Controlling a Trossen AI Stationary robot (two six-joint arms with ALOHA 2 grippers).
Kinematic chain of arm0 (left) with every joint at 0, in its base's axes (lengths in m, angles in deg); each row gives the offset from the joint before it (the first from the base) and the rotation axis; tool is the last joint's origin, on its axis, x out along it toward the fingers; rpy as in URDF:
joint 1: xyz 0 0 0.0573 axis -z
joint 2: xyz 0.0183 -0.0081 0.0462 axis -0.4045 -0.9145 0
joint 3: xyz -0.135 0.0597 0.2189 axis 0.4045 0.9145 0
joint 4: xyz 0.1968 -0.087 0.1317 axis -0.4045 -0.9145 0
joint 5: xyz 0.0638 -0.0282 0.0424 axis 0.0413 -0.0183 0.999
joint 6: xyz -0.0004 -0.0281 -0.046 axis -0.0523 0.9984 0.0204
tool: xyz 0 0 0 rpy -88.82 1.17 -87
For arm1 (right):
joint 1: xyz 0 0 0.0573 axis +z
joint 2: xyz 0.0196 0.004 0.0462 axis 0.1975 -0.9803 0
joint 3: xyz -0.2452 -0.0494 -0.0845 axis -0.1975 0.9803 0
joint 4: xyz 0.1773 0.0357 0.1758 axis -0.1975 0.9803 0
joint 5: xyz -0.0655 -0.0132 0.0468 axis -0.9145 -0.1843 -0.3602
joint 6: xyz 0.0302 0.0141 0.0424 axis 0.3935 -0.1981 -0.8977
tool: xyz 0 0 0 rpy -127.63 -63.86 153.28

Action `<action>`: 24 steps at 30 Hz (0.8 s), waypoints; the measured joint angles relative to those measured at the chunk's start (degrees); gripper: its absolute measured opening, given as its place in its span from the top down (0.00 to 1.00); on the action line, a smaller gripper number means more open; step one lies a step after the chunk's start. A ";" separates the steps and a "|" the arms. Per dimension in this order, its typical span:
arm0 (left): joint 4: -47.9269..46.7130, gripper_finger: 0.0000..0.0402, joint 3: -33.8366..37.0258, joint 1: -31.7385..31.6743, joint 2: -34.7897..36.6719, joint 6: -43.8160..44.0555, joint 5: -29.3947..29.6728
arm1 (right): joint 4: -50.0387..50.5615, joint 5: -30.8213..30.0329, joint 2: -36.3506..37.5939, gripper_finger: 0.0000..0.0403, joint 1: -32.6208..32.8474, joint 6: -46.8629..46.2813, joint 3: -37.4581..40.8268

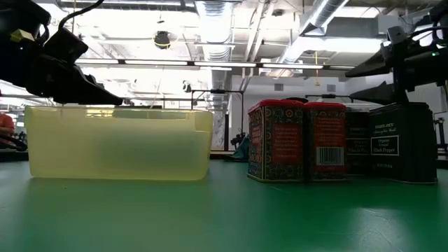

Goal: Sort spices by type

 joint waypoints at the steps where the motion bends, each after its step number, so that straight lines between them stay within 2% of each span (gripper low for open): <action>1: 0.01 0.65 0.01 0.00 0.01 0.00 0.00 | 0.00 0.00 0.00 0.21 0.00 0.01 0.01; 24: 0.52 0.65 0.04 0.02 0.00 0.97 -0.05 | 0.00 0.01 0.00 0.21 -0.01 -0.02 0.00</action>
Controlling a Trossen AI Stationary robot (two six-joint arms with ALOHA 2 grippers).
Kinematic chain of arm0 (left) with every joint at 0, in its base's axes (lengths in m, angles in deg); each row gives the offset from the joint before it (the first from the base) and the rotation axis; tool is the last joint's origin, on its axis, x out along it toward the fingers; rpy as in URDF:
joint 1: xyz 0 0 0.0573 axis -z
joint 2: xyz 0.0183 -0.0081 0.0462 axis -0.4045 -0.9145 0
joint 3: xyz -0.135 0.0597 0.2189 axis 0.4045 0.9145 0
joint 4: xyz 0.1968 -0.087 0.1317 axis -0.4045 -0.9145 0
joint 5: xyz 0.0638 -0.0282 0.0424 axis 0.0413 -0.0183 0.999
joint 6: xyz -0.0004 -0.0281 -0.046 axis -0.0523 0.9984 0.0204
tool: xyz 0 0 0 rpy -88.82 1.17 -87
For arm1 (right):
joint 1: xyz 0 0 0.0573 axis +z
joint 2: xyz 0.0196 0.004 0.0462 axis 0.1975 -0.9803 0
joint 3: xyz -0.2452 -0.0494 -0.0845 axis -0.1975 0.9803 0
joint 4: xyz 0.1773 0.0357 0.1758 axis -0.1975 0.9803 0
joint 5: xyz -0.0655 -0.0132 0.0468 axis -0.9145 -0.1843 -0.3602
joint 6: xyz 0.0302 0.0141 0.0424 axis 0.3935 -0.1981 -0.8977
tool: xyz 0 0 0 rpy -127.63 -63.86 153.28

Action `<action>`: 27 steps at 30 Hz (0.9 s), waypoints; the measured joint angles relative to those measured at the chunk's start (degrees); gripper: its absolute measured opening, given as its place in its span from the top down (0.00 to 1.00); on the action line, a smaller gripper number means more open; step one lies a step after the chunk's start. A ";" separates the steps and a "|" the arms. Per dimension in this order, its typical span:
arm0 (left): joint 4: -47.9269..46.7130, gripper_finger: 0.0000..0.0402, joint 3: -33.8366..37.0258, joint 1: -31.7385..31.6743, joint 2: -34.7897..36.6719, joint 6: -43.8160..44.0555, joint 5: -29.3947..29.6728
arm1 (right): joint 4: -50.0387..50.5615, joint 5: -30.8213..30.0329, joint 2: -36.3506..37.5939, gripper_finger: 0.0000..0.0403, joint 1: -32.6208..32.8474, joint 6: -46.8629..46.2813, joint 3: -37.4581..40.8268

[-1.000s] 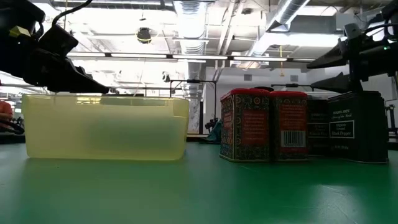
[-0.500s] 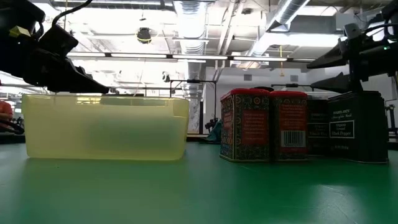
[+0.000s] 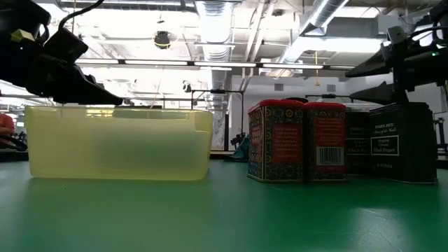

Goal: Sort spices by type

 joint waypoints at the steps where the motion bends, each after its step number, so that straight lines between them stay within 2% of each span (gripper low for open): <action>1: 0.56 0.65 0.00 0.00 0.00 1.61 -0.08 | 0.00 0.00 0.02 0.21 0.01 0.02 -0.02; 12: 20.64 0.65 -0.02 -0.02 0.02 37.16 -0.15 | 0.00 0.00 0.02 0.21 0.00 0.01 0.00; 19: 24.77 0.65 -0.04 -0.02 0.00 47.45 -0.17 | -2.71 -0.02 0.02 0.21 -0.40 -0.81 0.26; 23: 24.75 0.65 -0.04 0.00 -0.03 53.80 0.96 | -10.09 -0.02 0.03 0.21 -0.42 -12.29 0.39; 27: 24.49 0.65 -0.62 -0.04 -0.02 58.44 7.06 | -15.04 -0.02 0.00 0.21 -0.42 -24.46 0.31</action>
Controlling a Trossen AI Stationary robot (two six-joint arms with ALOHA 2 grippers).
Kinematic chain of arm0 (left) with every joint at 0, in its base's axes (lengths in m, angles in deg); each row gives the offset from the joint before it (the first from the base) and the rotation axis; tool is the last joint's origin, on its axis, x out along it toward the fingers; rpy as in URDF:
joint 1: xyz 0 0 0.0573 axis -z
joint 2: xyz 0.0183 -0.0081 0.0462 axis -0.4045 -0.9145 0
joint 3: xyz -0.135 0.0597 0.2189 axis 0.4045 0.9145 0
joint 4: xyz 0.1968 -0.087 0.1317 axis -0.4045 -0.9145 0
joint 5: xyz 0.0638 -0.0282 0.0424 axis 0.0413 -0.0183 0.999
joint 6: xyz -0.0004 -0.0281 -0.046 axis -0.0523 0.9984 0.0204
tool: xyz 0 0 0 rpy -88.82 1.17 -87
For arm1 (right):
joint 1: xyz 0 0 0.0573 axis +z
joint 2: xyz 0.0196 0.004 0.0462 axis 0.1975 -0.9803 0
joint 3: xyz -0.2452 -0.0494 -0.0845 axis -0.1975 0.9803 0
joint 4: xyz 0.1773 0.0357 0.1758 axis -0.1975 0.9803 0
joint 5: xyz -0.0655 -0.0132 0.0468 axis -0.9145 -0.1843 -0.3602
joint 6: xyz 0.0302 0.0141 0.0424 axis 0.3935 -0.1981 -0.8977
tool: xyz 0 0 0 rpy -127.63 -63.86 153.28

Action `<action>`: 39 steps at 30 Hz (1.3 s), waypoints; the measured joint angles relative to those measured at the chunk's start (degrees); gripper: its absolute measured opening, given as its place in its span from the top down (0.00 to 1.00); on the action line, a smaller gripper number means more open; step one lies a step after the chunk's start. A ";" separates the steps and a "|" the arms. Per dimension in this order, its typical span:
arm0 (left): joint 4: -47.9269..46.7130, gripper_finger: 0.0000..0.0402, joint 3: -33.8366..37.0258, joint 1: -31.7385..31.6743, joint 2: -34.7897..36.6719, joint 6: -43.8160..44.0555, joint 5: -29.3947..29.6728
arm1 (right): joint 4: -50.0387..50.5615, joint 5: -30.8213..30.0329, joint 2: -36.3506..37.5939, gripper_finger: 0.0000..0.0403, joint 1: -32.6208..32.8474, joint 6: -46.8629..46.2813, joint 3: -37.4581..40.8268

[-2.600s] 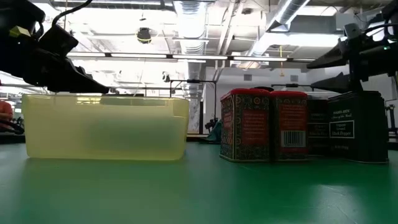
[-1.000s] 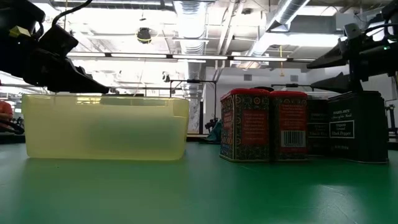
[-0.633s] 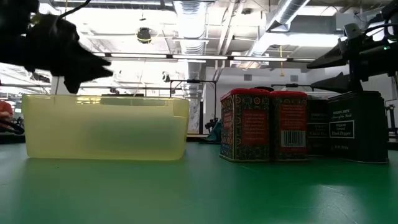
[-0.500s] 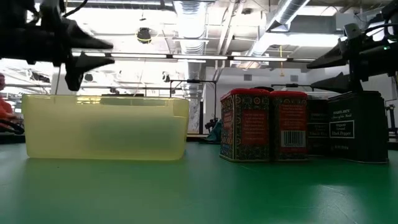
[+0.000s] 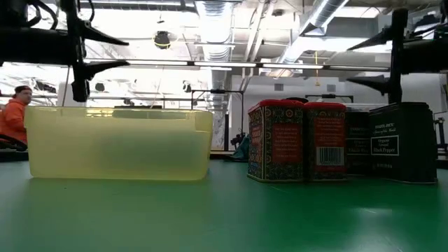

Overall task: Sort spices by type
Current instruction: Put the top black spice bottle into the pink bin

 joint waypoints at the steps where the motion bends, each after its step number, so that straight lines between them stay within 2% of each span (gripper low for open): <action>1: -1.03 0.65 -0.78 0.00 -0.02 -0.49 0.04 | -1.08 0.00 0.02 0.21 0.00 -1.74 0.00; 5: -3.33 0.65 -6.60 0.00 -2.65 -5.44 1.02 | -2.34 0.14 0.02 0.21 0.11 -7.37 -0.07; 10: -8.00 0.65 -15.28 -0.50 -10.14 -12.92 3.42 | -1.96 0.11 0.00 0.21 -0.37 -6.83 -0.11; 15: -12.90 0.65 -23.37 -3.73 -18.72 -13.20 2.69 | 2.86 0.11 0.01 0.21 -1.60 -5.52 -0.18; 18: -15.01 0.65 -27.24 -6.06 -23.76 -12.78 -1.56 | 5.18 0.70 -0.31 0.21 -1.42 -5.24 -0.18; 23: -16.71 0.65 -33.38 -9.79 -32.06 -10.59 -12.49 | 1.47 8.96 -1.84 0.21 -0.47 3.05 -0.52; 26: -18.13 0.65 -36.47 -11.65 -37.00 -10.71 -18.38 | 5.75 10.60 -4.06 0.21 0.81 6.04 -3.28; 32: -20.58 0.65 -43.72 -14.38 -45.27 -14.83 -27.56 | 21.64 10.29 -12.62 0.21 2.48 15.82 -15.54; 39: -34.82 0.58 -56.35 -15.12 -54.93 -24.28 -31.43 | 33.75 10.25 -28.51 0.21 2.45 29.42 -30.56</action>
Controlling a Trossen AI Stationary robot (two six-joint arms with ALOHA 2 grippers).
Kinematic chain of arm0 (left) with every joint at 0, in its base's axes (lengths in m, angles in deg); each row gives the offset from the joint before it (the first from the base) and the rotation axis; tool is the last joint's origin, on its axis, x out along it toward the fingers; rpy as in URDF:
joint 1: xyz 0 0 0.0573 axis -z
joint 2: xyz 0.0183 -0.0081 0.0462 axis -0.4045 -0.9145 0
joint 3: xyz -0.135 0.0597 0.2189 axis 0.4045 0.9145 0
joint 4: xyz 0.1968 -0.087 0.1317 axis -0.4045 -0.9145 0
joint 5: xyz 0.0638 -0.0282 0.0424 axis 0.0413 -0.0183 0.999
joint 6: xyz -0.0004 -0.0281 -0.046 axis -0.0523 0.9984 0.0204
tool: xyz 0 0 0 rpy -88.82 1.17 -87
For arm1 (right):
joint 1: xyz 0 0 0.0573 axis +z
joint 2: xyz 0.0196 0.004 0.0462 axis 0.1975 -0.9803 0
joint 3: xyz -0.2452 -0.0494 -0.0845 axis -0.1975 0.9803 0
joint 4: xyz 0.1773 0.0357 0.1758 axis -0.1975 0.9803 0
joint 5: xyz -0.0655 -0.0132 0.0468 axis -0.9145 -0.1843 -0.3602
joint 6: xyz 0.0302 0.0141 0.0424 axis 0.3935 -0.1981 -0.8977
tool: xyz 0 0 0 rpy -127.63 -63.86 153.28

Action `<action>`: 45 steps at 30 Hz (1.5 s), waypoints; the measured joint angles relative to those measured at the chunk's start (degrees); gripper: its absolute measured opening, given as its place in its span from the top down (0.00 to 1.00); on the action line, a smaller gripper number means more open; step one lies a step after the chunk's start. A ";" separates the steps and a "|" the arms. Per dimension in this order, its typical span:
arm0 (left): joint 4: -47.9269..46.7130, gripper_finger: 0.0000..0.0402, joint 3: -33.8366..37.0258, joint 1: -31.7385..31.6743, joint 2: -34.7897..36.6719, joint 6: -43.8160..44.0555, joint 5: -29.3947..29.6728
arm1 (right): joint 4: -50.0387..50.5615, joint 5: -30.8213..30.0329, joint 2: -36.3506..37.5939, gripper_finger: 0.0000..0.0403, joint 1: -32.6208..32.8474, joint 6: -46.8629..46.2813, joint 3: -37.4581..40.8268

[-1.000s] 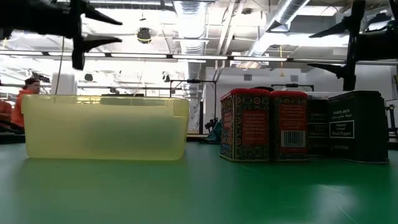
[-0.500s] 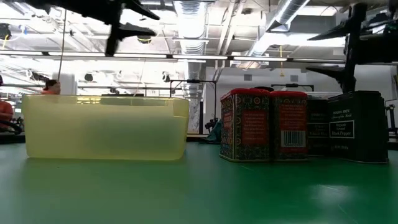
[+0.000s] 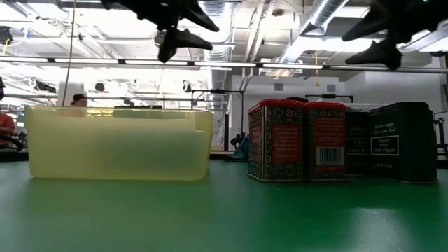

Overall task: Sort spices by type
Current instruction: Put the top black spice bottle into the pink bin

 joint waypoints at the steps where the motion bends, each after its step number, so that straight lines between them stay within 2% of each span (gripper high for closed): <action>1: -2.00 0.56 -1.90 0.02 -1.49 -1.84 0.00 | 0.57 0.12 -2.05 0.21 0.00 1.30 -1.35; 6: -9.59 0.44 -11.20 -0.20 -9.19 -8.01 -0.45 | 6.08 3.44 -10.66 0.19 0.00 3.37 -6.83; 9: -12.82 0.38 -16.66 -0.68 -13.84 -11.57 -3.62 | 10.73 6.45 -14.72 0.15 0.02 4.20 -10.27; 14: -18.39 0.36 -24.18 -1.99 -21.30 -21.69 -10.31 | 20.18 5.47 -20.66 0.12 -0.22 4.53 -15.00; 18: -20.35 0.36 -27.93 -2.64 -25.45 -28.70 -11.93 | 23.54 2.37 -22.48 0.14 0.40 2.81 -16.82; 24: -19.93 0.36 -29.39 -3.62 -29.34 -29.93 -12.00 | 28.54 -3.08 -21.19 0.18 3.38 -4.68 -16.83; 30: -19.60 0.34 -29.32 -3.94 -31.27 -31.41 -11.75 | 29.52 -3.17 -20.00 0.19 6.70 -8.85 -16.84; 39: -13.65 0.30 -29.25 -3.59 -34.32 -34.88 -10.90 | 27.24 -2.01 -21.09 0.19 8.01 -11.34 -16.83; 45: -12.21 0.30 -29.26 -3.63 -34.65 -42.34 -10.44 | 27.14 -1.86 -22.51 0.19 9.45 -11.39 -16.81</action>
